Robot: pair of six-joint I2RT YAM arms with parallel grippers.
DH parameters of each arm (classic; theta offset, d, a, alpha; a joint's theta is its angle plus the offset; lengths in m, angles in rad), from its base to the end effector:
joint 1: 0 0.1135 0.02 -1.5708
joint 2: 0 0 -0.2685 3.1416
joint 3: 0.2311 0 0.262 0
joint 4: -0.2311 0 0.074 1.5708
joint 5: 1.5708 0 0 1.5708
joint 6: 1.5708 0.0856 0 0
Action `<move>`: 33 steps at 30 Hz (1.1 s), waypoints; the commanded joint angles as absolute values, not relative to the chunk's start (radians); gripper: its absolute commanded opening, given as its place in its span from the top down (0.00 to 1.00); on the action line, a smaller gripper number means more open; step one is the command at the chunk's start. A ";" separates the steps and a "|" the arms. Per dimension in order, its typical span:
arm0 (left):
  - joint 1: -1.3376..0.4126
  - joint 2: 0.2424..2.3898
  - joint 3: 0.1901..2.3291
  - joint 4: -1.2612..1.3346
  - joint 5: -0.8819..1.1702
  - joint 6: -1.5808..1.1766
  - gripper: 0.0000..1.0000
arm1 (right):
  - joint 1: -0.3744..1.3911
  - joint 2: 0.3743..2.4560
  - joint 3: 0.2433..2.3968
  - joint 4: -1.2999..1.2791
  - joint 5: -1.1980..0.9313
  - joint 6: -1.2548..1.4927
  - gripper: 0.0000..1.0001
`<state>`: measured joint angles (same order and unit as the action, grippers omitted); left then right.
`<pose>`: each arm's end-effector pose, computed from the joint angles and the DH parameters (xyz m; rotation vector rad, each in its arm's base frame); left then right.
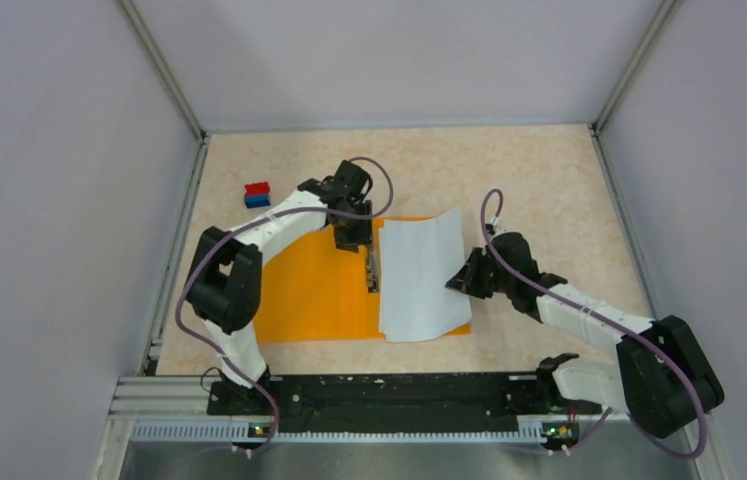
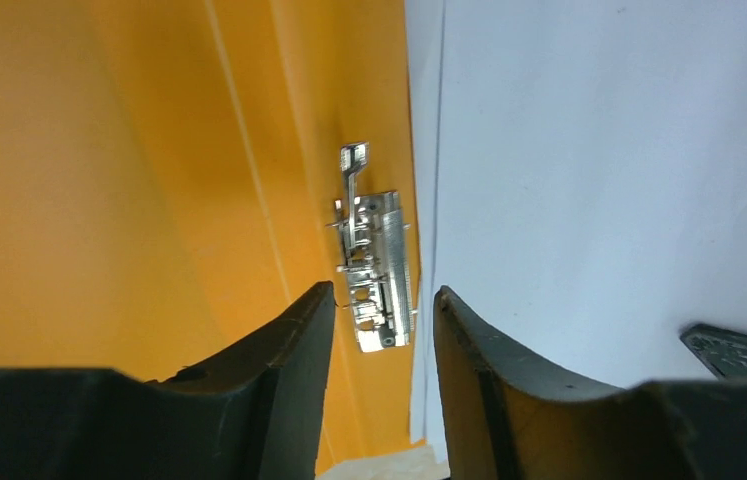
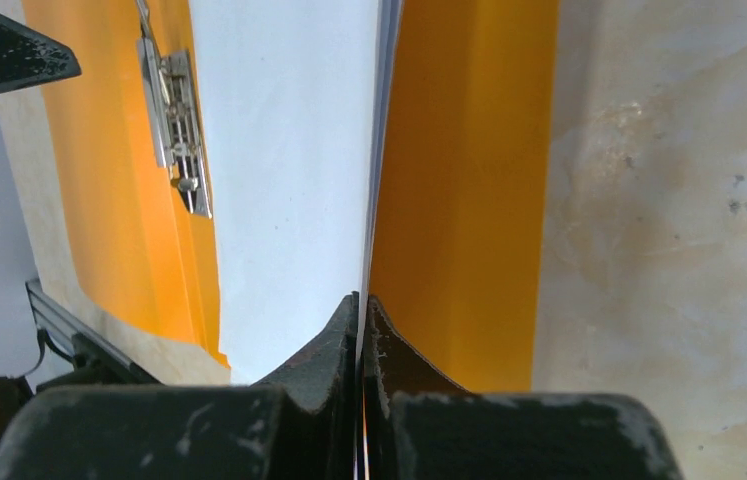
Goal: Put the files into the folder
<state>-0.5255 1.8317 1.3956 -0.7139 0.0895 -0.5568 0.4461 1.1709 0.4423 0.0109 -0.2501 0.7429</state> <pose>0.3516 -0.2127 0.1742 -0.0170 2.7970 -0.4151 0.2290 0.1330 0.1326 0.2217 2.4201 0.8702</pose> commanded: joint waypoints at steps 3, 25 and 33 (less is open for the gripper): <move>-0.495 1.716 1.204 -0.631 -0.042 -0.628 0.63 | 0.435 1.207 0.532 0.010 -0.336 0.670 1.00; -0.485 1.860 1.237 -0.575 0.057 -0.649 0.95 | 0.436 1.333 0.483 0.230 -0.368 0.779 0.59; -0.487 1.876 1.257 -0.591 0.054 -0.634 0.98 | 0.451 1.360 0.513 0.153 -0.260 0.753 0.43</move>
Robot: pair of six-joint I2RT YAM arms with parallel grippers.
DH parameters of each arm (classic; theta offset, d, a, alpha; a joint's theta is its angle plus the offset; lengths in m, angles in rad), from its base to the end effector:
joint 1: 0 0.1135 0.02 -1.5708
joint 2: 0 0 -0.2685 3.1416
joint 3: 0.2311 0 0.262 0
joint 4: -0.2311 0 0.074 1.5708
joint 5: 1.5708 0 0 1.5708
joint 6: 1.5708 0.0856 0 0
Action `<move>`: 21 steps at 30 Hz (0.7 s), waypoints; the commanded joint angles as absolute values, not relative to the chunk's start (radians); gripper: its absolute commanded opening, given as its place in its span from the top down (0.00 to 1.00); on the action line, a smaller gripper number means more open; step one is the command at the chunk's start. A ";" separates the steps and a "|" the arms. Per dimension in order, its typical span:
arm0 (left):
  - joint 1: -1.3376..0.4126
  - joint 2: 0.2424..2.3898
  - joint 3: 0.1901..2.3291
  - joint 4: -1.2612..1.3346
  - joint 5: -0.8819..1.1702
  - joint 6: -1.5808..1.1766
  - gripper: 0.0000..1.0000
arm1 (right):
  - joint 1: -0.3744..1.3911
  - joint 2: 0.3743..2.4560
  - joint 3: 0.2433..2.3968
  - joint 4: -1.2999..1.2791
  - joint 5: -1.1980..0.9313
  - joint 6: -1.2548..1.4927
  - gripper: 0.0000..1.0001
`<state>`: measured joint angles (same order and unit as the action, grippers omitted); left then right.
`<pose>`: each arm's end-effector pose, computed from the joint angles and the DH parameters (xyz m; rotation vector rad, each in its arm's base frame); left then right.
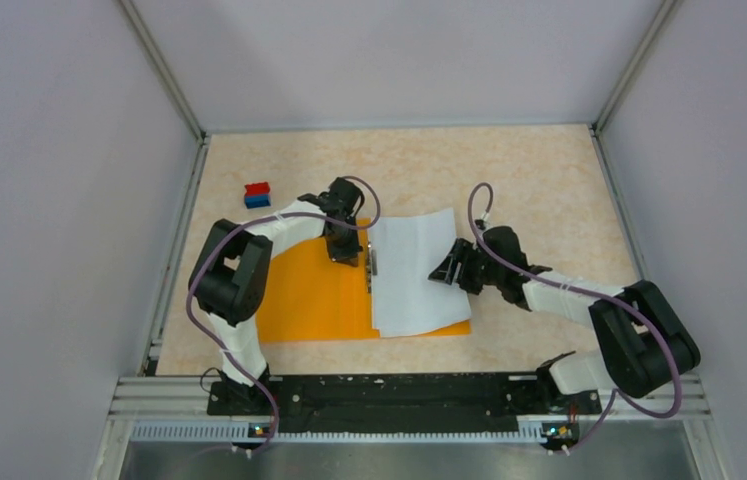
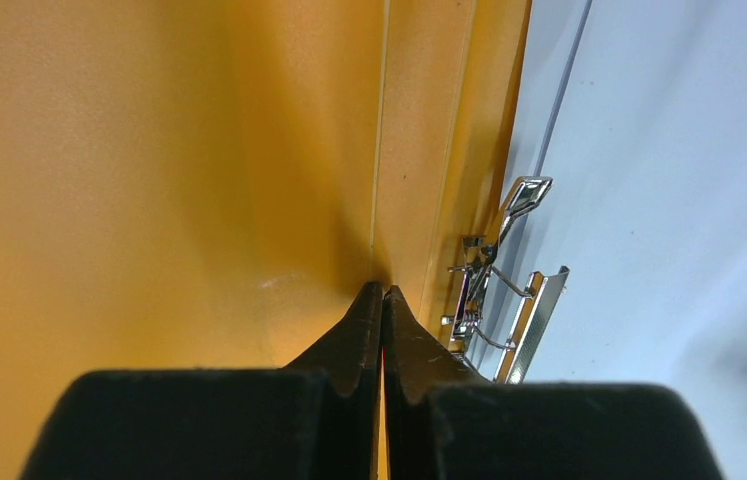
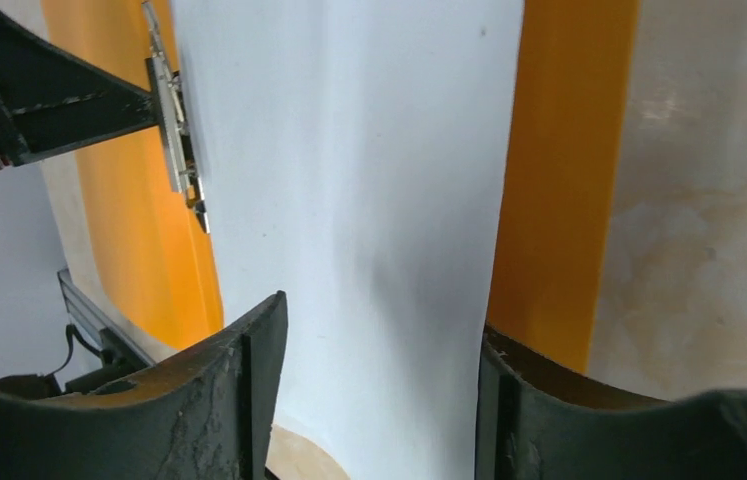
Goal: Put the files into the folder
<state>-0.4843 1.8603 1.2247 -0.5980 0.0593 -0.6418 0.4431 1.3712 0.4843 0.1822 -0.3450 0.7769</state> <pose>0.3430 -0.1862 0.1172 -0.2113 2.8614 -0.3327 0.2515 0.1514 0.1168 0.2111 2.4339 0.9927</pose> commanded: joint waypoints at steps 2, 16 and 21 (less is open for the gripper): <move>-0.487 1.879 1.261 -0.596 0.053 -0.629 0.98 | 0.451 1.349 0.531 0.104 -0.208 0.749 0.35; -0.521 1.909 1.292 -0.604 0.073 -0.630 1.00 | 0.564 1.435 0.645 0.012 -0.064 0.747 0.17; -0.522 1.908 1.300 -0.608 0.068 -0.627 1.00 | 0.586 1.441 0.673 -0.084 0.036 0.735 0.15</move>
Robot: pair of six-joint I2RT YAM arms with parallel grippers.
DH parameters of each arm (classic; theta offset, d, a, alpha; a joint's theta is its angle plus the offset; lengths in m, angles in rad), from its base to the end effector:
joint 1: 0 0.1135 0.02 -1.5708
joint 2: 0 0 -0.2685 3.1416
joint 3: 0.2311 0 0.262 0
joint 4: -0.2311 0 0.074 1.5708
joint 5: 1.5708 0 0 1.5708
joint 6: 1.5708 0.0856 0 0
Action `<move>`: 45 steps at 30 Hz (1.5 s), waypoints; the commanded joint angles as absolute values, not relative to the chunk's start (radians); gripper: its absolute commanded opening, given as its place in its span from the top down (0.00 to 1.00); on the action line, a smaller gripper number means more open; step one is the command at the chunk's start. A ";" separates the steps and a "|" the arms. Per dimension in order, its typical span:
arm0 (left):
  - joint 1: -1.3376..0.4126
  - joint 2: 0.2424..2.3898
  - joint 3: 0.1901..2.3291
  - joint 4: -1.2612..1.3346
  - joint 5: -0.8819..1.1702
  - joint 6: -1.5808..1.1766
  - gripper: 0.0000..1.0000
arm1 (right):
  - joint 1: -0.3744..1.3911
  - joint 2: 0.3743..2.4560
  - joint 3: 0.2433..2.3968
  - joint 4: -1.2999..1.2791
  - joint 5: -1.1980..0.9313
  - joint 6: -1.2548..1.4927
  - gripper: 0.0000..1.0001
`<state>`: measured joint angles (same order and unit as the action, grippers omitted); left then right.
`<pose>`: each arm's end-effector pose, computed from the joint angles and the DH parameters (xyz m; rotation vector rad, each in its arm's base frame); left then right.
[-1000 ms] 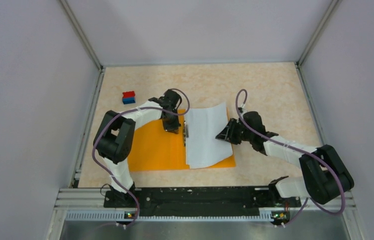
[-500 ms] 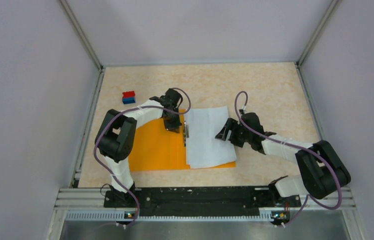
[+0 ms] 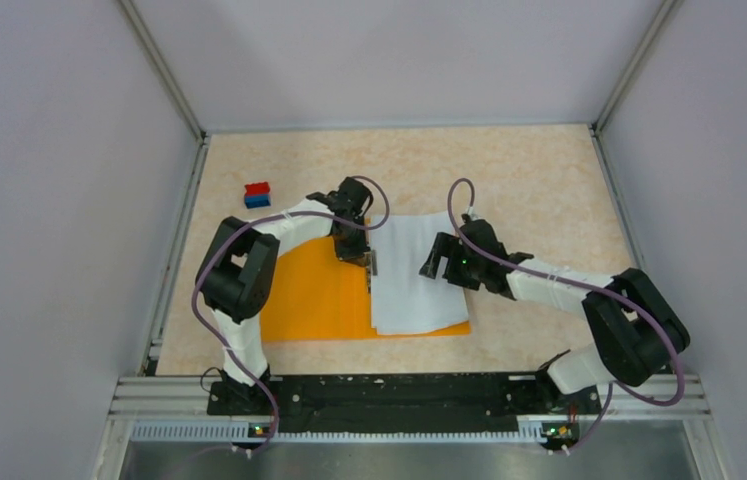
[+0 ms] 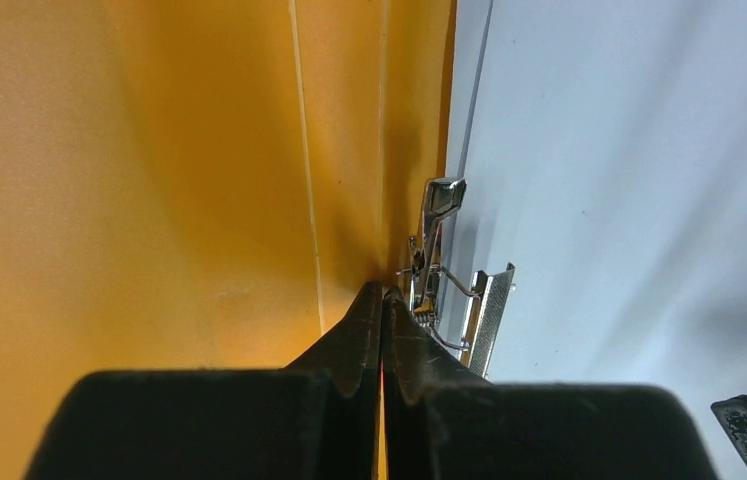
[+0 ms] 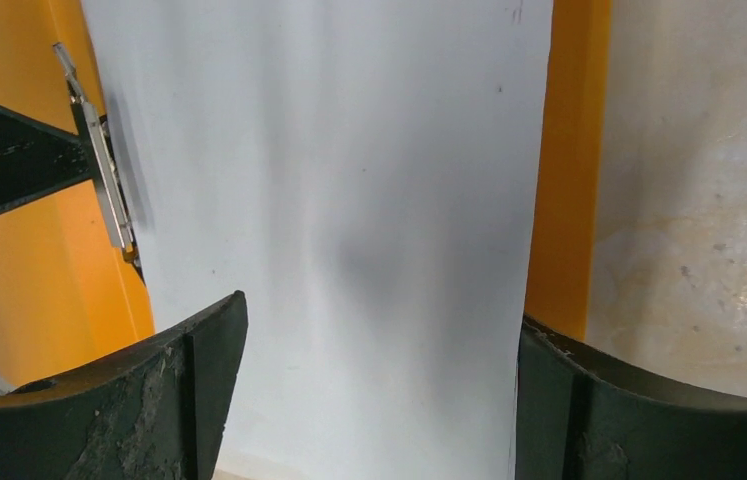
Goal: Put the files into the folder
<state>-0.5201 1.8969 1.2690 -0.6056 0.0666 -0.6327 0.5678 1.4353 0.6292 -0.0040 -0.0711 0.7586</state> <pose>0.3446 -0.2039 0.1162 -0.1455 2.8709 -0.3470 0.2610 0.1737 0.1216 0.2026 2.4901 0.6849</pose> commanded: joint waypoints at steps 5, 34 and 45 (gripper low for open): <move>-0.520 1.917 1.316 -0.625 0.055 -0.613 1.00 | 0.586 1.432 0.693 -0.120 0.061 0.719 0.11; -0.529 1.916 1.340 -0.637 0.056 -0.620 0.99 | 0.567 1.395 0.684 -0.259 0.160 0.726 0.06; -0.541 1.794 1.283 -0.662 0.034 -0.597 0.69 | 0.552 1.302 0.640 -0.271 0.070 0.730 0.06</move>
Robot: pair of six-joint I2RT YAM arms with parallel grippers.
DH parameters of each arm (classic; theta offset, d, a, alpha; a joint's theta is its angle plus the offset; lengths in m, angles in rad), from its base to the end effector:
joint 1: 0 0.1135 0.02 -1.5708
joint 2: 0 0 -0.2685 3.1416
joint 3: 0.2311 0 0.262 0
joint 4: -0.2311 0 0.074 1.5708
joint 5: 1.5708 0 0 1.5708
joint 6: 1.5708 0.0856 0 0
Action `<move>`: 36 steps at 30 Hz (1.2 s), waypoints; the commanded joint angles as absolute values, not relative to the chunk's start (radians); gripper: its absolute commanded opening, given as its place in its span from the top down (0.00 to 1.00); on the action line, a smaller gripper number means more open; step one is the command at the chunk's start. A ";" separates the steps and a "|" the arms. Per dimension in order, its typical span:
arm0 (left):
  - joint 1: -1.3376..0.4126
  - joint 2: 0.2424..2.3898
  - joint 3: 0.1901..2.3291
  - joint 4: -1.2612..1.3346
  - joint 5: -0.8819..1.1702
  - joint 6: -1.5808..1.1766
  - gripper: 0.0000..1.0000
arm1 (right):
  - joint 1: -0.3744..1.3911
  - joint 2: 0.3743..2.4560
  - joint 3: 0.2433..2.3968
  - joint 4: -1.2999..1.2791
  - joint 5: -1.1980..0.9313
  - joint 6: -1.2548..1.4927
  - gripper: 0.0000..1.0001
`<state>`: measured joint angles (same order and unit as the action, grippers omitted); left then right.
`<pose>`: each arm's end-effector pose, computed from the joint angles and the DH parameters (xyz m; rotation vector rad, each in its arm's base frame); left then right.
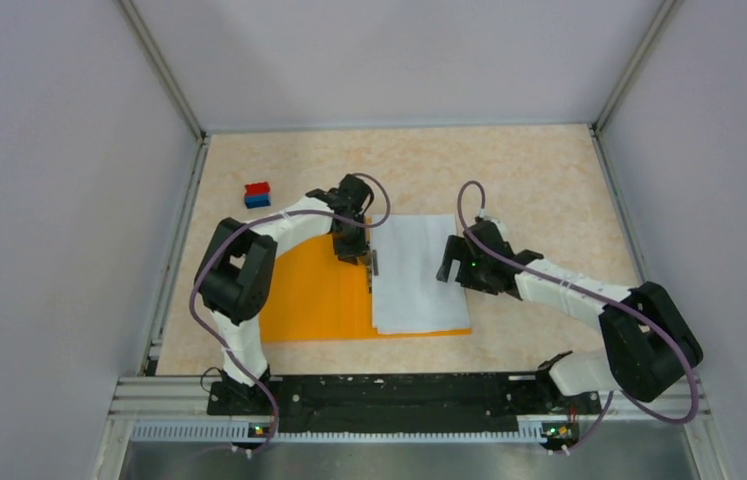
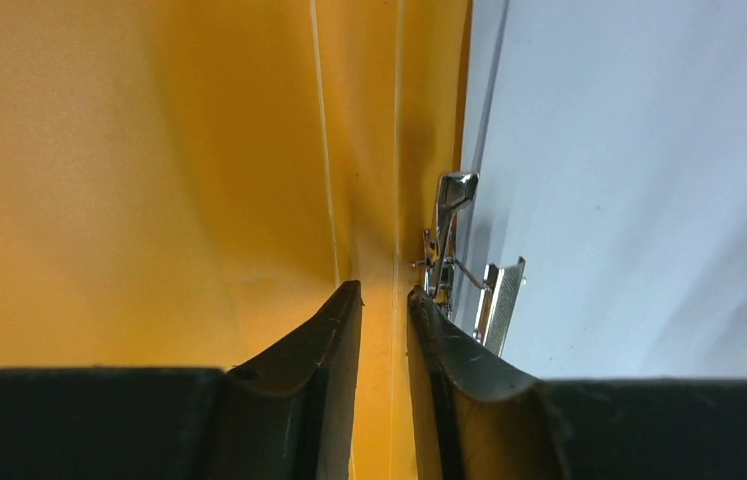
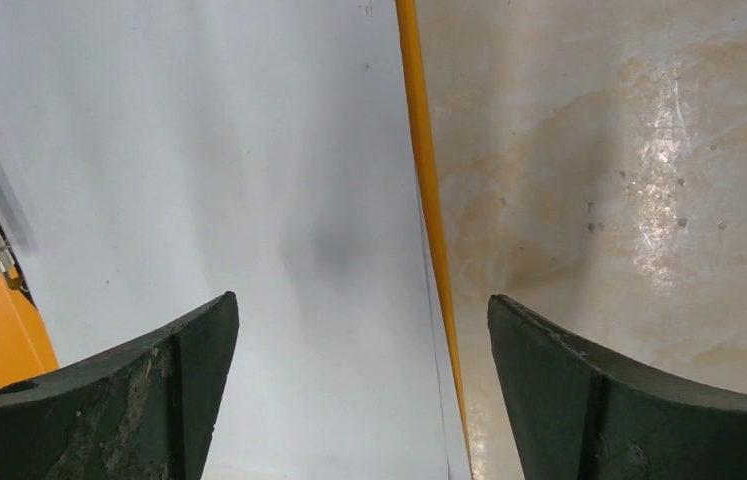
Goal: Put the files into the folder
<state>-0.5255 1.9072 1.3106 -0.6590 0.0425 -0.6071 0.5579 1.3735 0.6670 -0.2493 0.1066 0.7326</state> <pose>0.3466 -0.2052 0.1216 -0.1079 2.8814 -0.2976 0.2526 0.1469 0.1269 0.2668 2.5486 0.3801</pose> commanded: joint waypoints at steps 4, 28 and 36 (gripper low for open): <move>-0.582 1.702 1.205 -0.658 0.034 -0.620 0.67 | 0.563 1.239 0.590 -0.278 0.045 0.751 0.06; -0.780 1.652 1.003 -0.545 0.070 -0.769 0.62 | 0.699 1.220 0.533 -0.275 0.038 0.861 0.07; -0.788 1.643 0.999 -0.544 0.067 -0.770 0.59 | 0.716 1.232 0.552 -0.279 0.059 0.867 0.07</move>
<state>-0.7845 1.6592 0.9977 -0.5701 0.0673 -0.7616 0.6975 1.2140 0.5331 -0.2657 0.0441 0.8494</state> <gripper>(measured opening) 0.393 0.926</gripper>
